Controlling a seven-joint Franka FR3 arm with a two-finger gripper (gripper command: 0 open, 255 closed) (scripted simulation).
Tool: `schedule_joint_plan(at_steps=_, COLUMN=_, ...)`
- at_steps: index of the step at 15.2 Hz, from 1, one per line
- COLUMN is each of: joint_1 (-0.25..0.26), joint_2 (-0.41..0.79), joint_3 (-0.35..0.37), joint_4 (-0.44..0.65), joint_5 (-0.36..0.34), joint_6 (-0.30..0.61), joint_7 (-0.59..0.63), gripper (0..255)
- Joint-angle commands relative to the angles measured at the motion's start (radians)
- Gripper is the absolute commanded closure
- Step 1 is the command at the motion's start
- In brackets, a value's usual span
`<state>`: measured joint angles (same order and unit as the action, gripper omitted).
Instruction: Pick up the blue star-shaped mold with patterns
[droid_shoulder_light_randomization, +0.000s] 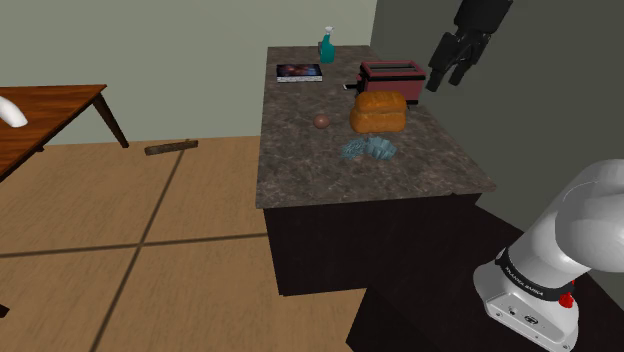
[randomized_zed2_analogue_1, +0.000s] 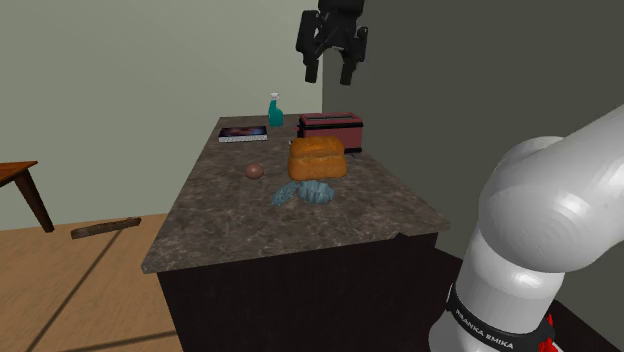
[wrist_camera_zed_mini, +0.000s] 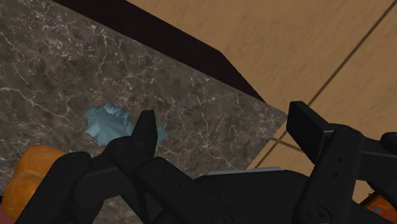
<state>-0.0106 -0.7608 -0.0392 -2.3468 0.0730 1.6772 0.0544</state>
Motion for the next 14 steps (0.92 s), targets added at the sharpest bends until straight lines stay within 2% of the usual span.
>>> schedule_joint_plan(at_steps=1, joint_1=0.000, joint_2=0.000, joint_3=0.000, joint_4=0.000, joint_5=0.000, joint_6=0.000, joint_7=0.000, gripper=0)
schedule_joint_plan(at_steps=8, joint_1=-0.007, joint_2=0.146, joint_3=-0.092, joint_4=-0.071, joint_5=-0.028, joint_6=0.201, joint_7=-0.144, gripper=0)
schedule_joint_plan(at_steps=14, joint_1=-0.002, joint_2=0.325, joint_3=-0.171, joint_4=-0.074, joint_5=-0.025, joint_6=0.367, joint_7=-0.273, gripper=0)
